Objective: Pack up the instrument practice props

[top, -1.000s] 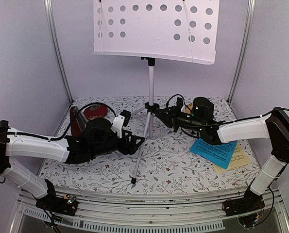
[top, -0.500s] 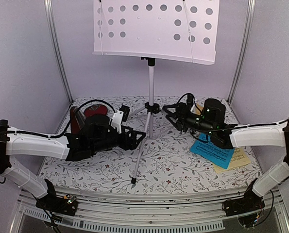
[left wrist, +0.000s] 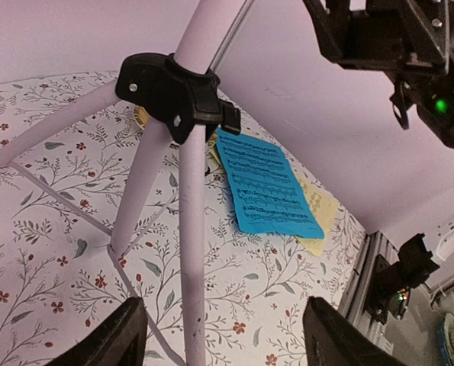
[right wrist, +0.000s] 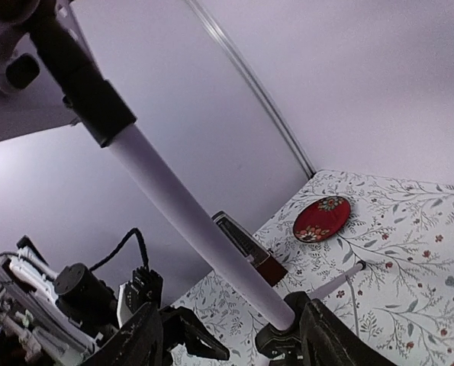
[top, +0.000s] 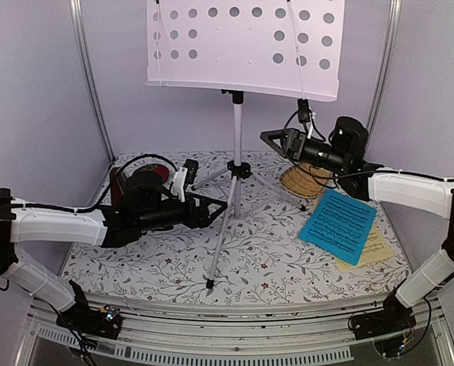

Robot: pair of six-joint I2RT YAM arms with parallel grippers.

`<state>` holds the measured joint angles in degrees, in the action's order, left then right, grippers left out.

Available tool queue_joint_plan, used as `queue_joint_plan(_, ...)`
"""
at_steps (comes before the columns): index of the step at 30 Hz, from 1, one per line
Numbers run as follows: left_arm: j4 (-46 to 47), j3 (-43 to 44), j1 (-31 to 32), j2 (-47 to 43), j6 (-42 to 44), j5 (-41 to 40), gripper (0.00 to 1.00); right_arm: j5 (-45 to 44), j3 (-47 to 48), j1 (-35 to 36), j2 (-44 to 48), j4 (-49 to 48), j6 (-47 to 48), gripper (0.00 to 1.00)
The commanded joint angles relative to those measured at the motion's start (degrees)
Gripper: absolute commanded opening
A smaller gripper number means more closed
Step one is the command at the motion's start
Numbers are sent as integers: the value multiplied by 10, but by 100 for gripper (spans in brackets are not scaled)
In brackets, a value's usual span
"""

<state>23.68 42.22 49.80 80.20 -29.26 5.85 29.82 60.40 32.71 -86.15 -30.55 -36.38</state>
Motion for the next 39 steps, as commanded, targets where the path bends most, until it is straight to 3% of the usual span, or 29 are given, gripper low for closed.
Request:
queue_joint_plan(1, 19, 13, -16, 11, -13, 55, 72, 122, 93, -2, -49, 30, 121, 62)
queue_joint_plan(12, -33, 72, -37, 75, 14, 77, 66, 243, 257, -1, -170, 37, 164, 50)
queue_joint_plan(30, -41, 98, -53, 137, 35, 88, 47, 253, 411, 4, -254, 19, 142, 45)
queue_joint_plan(36, -42, 96, -55, 139, 42, 80, 39, 259, 431, 4, -260, 4, 129, 30)
queue_joint_plan(39, -42, 97, -55, 147, 46, 72, 27, 264, 430, 6, -258, 1, 129, 12)
